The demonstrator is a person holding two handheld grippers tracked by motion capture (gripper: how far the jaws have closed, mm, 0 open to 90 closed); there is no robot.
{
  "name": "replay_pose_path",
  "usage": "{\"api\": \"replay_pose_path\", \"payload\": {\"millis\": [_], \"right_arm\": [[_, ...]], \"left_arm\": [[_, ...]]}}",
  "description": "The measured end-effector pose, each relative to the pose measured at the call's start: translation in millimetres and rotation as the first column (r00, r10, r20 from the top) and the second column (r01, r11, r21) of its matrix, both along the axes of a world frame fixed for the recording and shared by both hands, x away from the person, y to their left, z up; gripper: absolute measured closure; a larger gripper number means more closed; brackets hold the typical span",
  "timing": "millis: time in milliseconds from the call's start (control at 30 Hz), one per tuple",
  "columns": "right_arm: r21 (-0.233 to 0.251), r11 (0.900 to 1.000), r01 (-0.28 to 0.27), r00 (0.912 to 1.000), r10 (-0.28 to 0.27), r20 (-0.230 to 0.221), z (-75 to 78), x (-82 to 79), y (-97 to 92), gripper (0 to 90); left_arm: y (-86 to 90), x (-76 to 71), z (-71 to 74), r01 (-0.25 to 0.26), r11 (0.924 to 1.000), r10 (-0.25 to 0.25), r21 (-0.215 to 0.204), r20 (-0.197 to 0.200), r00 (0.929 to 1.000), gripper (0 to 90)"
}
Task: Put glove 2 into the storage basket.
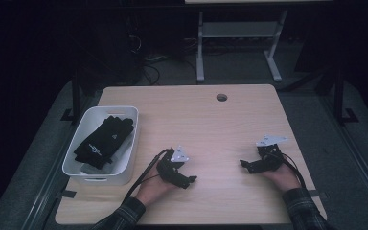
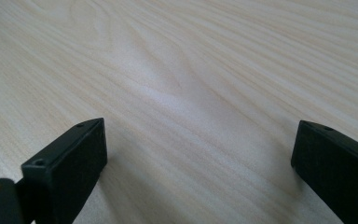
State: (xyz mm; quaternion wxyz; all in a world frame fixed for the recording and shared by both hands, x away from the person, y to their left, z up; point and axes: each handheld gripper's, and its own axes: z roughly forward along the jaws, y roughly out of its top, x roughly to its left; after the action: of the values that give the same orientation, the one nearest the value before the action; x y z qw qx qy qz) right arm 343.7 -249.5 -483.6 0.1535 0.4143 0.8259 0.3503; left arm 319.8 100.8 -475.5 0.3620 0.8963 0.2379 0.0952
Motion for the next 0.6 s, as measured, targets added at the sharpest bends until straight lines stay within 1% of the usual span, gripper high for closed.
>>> {"api": "replay_pose_path", "payload": {"millis": [67, 133, 167, 600], "right_arm": [[0.000, 1.0000, -0.001, 1.0000, 0.001, 0.001, 0.0, 0.0, 0.0, 3.2], [0.000, 1.0000, -0.001, 1.0000, 0.001, 0.001, 0.0, 0.0, 0.0, 3.2], [0.000, 1.0000, -0.002, 1.0000, 0.002, 0.001, -0.1, 0.0, 0.0, 3.2], [-0.001, 1.0000, -0.004, 1.0000, 0.004, 0.001, 0.0, -0.2, 0.3, 3.2]], "left_arm": [[0.5, 0.1, -0.7, -0.002, 1.0000, 0.002, -0.007, 0.004, 1.0000, 12.3], [1.2, -0.5, -2.8, 0.004, 0.9996, -0.003, -0.028, 0.016, 0.9999, 12.3], [1.2, -0.5, -3.1, 0.004, 0.9995, -0.004, -0.031, 0.015, 0.9999, 12.2], [1.1, -0.3, -3.1, 0.018, 0.9994, -0.018, -0.030, 0.014, 0.9997, 12.3]]}}
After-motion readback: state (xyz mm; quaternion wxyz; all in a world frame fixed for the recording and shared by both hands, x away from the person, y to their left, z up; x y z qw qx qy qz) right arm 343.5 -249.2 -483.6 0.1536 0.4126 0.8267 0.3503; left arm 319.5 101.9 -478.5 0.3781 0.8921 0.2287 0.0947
